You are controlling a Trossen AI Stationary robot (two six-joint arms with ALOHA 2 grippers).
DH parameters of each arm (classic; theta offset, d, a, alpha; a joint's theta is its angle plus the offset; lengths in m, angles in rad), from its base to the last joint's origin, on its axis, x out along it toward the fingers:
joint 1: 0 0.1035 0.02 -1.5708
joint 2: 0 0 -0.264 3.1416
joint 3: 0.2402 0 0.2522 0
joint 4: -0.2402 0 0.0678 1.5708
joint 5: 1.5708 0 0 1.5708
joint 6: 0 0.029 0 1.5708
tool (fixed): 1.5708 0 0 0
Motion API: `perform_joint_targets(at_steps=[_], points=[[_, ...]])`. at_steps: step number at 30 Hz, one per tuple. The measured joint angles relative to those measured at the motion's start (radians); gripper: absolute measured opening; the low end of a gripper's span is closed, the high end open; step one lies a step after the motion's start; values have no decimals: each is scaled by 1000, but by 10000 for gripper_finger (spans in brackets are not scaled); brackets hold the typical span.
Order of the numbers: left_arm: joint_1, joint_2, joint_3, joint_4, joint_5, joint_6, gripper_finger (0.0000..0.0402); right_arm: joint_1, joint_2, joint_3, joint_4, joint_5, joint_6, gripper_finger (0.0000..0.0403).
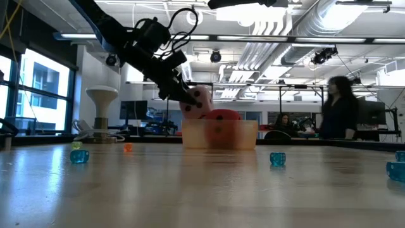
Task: Pick & Place Dice
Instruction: Put the light pink die into the orange bin
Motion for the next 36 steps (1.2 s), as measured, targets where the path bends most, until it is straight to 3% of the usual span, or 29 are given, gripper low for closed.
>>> perform_joint_targets(at_steps=[11,25,36], points=[[-61,-2,2,-65,-153,43,273,-1,0,0,1,4,1,358],[-111,58,1,-114,-77,42,273,-1,0,0,18,3,0,358],[-144,98,0,-79,-97,-5,289,-1,0,0,16,1,0,358]])
